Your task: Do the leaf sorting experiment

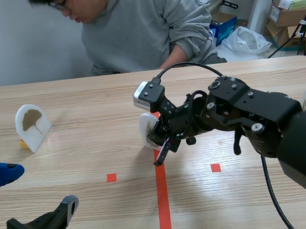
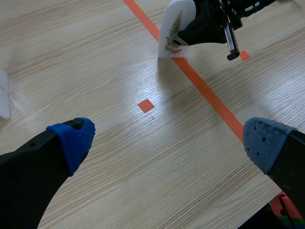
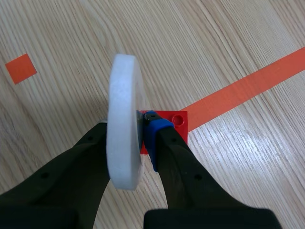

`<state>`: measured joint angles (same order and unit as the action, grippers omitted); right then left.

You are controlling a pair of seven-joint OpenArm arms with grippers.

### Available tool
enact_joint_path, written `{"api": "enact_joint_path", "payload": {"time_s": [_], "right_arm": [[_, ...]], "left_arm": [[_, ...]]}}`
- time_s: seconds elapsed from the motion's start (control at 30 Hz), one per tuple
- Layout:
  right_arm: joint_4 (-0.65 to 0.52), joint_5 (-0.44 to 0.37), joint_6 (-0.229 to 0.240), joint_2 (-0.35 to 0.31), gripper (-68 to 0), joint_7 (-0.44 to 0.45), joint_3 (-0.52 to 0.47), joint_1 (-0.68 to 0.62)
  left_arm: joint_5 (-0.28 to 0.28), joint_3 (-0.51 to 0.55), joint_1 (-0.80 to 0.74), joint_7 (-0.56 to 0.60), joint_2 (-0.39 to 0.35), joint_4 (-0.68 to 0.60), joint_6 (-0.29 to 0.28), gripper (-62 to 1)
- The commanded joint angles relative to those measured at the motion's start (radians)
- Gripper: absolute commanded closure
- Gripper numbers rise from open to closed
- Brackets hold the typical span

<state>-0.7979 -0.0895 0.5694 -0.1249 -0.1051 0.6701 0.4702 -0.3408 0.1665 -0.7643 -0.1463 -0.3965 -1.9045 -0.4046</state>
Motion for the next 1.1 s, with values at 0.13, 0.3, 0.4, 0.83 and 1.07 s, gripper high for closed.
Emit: {"api": "enact_joint_path", "payload": {"time_s": [0.13, 0.3, 0.4, 0.83, 1.07], "right_arm": [[-0.046, -0.012, -0.012, -0.008, -1.8, -0.05, -0.004, 0.022], [-0.18, -0.119, -0.068, -0.068, -1.8, -0.177, -0.02, -0.026], [-0.298, -0.169, -0.117, -0.128, -1.7, -0.212, -0.059, -0.092], [-0.589, -0.318, -0.143, -0.301, -1.7, -0.286, -0.456, -0.468], [-0.589, -0.342, -0.126, -0.304, -1.7, -0.302, -0.674, -0.565]], "left_arm": [[-0.007, 0.005, 0.003, 0.014, 0.003, -0.007, -0.002, -62.3], [-0.007, 0.005, 0.003, 0.014, 0.003, -0.007, -0.002, -62.3], [-0.007, 0.005, 0.003, 0.014, 0.003, -0.007, -0.002, -62.3], [-0.007, 0.005, 0.003, 0.014, 0.003, -0.007, -0.002, -62.3], [-0.007, 0.005, 0.003, 0.014, 0.003, -0.007, -0.002, -62.3]]}}
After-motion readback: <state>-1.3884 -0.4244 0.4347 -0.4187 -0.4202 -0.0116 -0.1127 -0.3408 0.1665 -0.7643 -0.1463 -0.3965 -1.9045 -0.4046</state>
